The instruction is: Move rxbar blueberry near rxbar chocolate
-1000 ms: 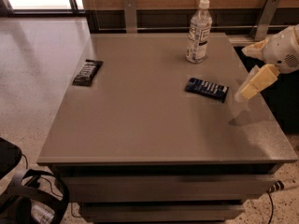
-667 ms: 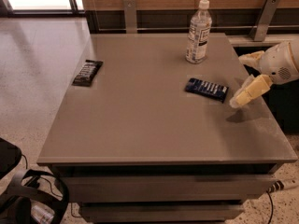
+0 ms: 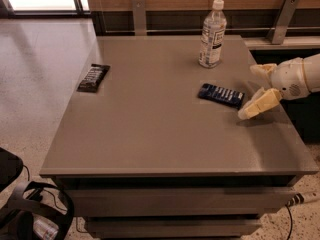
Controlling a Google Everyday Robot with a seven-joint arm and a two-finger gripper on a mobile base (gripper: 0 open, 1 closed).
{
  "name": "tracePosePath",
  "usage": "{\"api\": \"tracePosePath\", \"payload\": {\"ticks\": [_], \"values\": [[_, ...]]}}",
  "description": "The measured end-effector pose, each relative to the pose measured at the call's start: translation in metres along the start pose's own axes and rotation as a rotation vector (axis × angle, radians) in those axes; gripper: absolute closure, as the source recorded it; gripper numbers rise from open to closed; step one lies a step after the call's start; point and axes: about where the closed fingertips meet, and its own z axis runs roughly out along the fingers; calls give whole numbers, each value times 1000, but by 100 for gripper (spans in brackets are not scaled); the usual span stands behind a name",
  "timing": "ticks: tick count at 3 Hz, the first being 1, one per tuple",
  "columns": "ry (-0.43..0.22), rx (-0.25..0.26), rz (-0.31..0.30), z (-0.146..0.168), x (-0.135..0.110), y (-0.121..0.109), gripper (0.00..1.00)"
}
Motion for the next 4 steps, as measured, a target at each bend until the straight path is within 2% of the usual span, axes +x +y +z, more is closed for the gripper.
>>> {"api": "tracePosePath", "payload": {"ticks": [1,4], "values": [[8,-18,18,8,0,-1,0],[-21,-50,47,34,5,1,0]]}}
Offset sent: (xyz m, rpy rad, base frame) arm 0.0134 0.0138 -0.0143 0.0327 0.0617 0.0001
